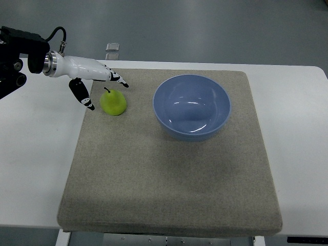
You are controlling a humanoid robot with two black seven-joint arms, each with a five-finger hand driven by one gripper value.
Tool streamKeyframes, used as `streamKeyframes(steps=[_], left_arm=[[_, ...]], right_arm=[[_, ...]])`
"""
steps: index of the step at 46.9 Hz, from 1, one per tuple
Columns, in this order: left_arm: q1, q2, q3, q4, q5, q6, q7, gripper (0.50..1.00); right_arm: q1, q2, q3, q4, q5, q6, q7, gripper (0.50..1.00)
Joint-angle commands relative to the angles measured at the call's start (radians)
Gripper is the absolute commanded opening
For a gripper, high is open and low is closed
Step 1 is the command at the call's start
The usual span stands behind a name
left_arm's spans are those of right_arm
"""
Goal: Place pear in bowl with left hand
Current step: 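Close the left hand's fingers around the green pear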
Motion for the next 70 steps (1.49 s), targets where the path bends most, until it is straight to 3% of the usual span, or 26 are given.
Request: streamKeyframes(steps=[1, 18, 28, 53, 62, 70], left_arm=[[0.011, -0.013, 0.000, 0.014, 0.006, 0.004, -0.001, 0.964], [0.025, -0.042, 0.002, 0.034, 0.049, 0.008, -0.003, 0.966], [0.045, -0.072, 0.002, 0.095, 0.049, 0.067, -0.003, 0.969], [0.059, -0.081, 0.002, 0.097, 0.047, 0.067, -0.003, 0.958], [0.069, -0.088, 0.002, 0.097, 0.047, 0.073, -0.005, 0.932], [0.085, -0.091, 0.002, 0.111, 0.049, 0.085, -0.003, 0.879]], right_arm=[[0.000, 0.000, 0.000, 0.000, 0.001, 0.000, 0.000, 0.926], [0.000, 0.000, 0.000, 0.000, 0.000, 0.000, 0.000, 0.926], [0.000, 0.000, 0.000, 0.000, 0.000, 0.000, 0.000, 0.926], [0.000, 0.000, 0.000, 0.000, 0.000, 0.000, 0.000, 0.926], [0.000, 0.000, 0.000, 0.000, 0.001, 0.000, 0.000, 0.926], [0.000, 0.000, 0.000, 0.000, 0.001, 0.000, 0.000, 0.926]])
